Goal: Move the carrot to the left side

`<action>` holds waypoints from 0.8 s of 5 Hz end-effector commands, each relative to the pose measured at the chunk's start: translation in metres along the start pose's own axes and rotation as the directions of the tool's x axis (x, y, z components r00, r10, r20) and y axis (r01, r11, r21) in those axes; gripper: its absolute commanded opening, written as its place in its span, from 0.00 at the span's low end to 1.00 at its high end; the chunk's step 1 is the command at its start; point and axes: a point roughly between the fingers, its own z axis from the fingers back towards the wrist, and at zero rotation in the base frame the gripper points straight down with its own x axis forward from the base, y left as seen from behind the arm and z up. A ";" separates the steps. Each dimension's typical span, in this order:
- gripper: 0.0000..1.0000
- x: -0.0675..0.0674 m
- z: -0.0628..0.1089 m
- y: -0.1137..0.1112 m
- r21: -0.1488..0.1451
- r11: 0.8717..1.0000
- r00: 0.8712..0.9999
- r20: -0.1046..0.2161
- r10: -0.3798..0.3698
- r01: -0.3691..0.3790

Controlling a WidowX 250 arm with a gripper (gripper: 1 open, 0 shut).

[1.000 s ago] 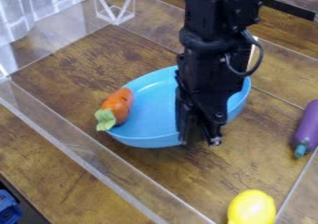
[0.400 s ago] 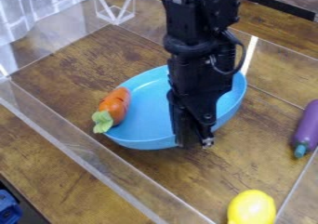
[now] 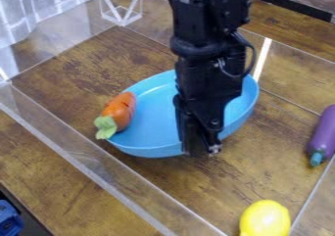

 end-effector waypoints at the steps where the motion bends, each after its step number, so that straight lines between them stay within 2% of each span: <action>1: 0.00 -0.002 0.020 0.006 0.021 1.000 0.999 0.050 0.004 -0.005; 3: 0.00 -0.007 0.022 0.006 0.007 1.000 0.998 0.062 0.001 -0.001; 4: 0.00 -0.007 0.021 0.005 0.000 1.000 0.997 0.082 -0.003 0.003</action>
